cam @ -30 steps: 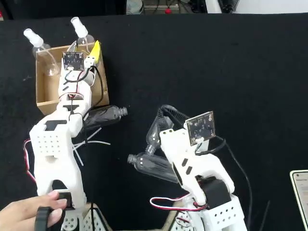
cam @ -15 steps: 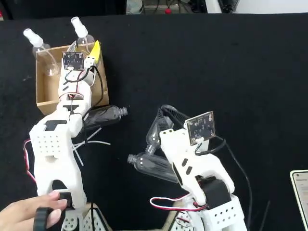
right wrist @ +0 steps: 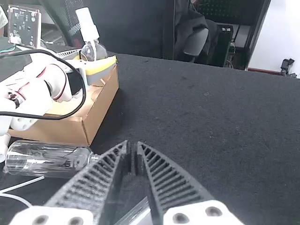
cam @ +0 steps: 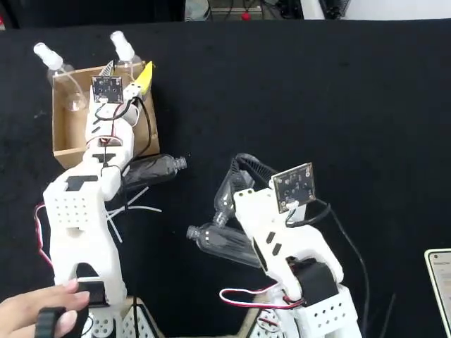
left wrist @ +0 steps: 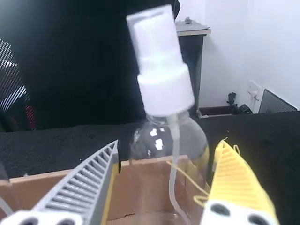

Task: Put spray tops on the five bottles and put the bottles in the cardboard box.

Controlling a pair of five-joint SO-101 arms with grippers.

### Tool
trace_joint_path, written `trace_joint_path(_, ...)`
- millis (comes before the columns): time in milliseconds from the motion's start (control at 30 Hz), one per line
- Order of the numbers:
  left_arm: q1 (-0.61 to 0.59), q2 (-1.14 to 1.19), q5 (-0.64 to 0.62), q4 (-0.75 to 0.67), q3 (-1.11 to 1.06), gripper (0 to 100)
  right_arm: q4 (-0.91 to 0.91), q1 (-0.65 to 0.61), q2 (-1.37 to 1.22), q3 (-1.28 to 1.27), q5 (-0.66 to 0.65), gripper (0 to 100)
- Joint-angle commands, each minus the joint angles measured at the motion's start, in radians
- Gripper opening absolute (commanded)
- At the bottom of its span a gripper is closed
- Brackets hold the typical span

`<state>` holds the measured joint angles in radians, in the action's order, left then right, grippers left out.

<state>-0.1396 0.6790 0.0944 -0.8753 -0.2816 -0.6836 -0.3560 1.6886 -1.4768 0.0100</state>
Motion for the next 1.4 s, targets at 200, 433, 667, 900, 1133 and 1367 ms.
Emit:
trace_joint_path(200, -0.008, -0.178, -0.009, -0.009, -0.093, 31, 0.031, -0.002, -0.001, 0.002, -0.008, 1.5)
trace_joint_path(433, -0.018, -0.295, -0.005, -0.015, -0.223, 31, 0.031, -0.002, -0.001, 0.002, -0.008, 1.5)
trace_joint_path(667, -0.018, -0.509, -0.003, -0.005, -0.387, 31, 0.031, -0.002, -0.001, -0.002, -0.009, 1.5)
trace_joint_path(900, -0.013, -0.839, -0.005, 0.345, -0.545, 31, 0.117, 0.000, -0.001, -0.053, -0.009, 1.5)
trace_joint_path(1133, -0.007, -1.194, -0.009, 0.954, -0.565, 31, 0.209, 0.000, -0.001, -0.119, -0.009, 1.5)
trace_joint_path(1367, 0.047, -1.418, -0.003, 1.370, -0.576, 31, 0.204, 0.000, -0.001, -0.119, -0.009, 1.5)
